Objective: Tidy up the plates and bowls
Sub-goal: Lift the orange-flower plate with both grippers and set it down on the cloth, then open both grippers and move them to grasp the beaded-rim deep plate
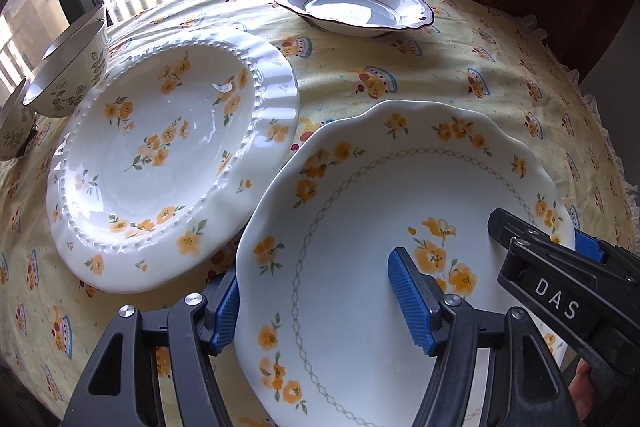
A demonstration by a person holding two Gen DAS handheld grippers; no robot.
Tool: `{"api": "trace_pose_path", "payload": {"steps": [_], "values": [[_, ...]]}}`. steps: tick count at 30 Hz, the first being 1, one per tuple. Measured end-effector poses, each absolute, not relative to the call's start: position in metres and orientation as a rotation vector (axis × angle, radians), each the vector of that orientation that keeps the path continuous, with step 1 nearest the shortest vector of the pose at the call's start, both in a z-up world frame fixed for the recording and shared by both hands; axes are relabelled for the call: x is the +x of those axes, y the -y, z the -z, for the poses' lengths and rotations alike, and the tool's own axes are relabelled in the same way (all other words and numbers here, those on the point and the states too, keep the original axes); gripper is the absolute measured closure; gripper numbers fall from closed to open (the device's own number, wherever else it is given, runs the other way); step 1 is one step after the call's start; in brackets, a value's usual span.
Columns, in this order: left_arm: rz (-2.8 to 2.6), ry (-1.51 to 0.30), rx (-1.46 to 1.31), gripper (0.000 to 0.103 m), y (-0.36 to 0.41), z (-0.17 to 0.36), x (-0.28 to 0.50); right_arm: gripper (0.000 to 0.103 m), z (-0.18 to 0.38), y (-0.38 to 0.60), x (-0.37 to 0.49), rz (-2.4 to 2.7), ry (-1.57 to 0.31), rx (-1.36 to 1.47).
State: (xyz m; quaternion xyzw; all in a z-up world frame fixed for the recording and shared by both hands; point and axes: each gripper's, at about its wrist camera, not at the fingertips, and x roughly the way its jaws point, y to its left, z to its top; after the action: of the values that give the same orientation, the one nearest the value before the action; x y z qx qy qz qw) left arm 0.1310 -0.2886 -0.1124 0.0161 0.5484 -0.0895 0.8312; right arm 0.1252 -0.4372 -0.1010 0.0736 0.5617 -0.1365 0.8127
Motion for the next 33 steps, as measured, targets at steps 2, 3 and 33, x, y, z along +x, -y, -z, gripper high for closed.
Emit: {"api": "trace_pose_path", "payload": {"steps": [2, 3, 33], "values": [[0.197, -1.170, 0.040, 0.032, 0.288, 0.112, 0.132, 0.031, 0.101, 0.437, 0.125, 0.290, -1.202, 0.161], [0.207, -1.174, 0.037, 0.030, 0.288, 0.112, 0.132, 0.030, 0.102, 0.437, 0.125, 0.283, -1.208, 0.161], [0.116, -1.104, -0.019, 0.011, 0.178, 0.051, 0.142, 0.014, 0.026, 0.331, 0.143, 0.105, -1.061, 0.063]]}}
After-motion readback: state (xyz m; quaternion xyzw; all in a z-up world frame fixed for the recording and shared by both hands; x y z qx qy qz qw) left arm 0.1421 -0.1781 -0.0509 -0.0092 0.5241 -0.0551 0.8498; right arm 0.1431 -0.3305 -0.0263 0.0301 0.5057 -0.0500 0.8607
